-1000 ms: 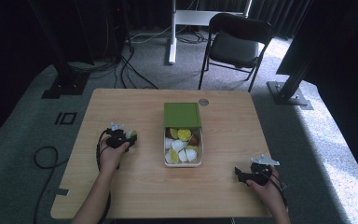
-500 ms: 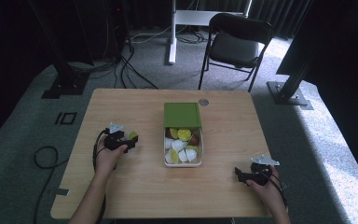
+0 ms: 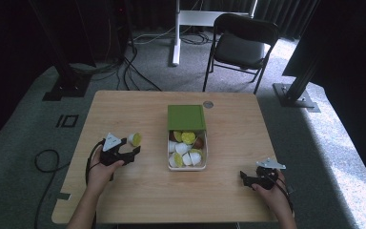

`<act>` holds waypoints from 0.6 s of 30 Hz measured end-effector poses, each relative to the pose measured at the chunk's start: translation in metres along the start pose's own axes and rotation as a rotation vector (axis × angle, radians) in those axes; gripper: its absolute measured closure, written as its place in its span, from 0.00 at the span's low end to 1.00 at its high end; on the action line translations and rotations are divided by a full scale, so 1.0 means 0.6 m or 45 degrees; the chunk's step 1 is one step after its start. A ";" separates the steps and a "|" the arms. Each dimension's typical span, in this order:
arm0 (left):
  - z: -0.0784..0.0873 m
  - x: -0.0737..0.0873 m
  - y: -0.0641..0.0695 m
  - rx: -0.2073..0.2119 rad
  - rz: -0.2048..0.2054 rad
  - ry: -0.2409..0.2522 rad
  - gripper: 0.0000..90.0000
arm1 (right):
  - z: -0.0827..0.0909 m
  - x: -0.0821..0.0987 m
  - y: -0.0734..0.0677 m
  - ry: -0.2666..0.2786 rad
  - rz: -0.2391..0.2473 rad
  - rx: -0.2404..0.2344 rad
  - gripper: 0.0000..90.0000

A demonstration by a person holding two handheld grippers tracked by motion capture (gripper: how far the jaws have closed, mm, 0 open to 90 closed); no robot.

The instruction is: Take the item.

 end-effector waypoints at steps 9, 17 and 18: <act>0.025 0.018 0.061 0.170 -0.156 -0.028 0.31 | 0.000 0.000 0.000 0.000 -0.001 0.000 0.13; 0.034 0.040 0.090 0.248 -0.201 -0.073 0.31 | 0.000 0.000 0.000 0.000 0.000 0.000 0.13; 0.035 0.042 0.092 0.254 -0.203 -0.077 0.31 | 0.000 0.000 0.000 0.000 0.000 0.000 0.13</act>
Point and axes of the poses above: each handheld gripper's, and its own axes: z roughly backward along the jaws, x roughly out of its underside, y roughly to its right, the point moved 8 cm from there along -z, roughly forward along the jaws, and after that the axes turned 5 degrees about y, right-handed, at the moved point
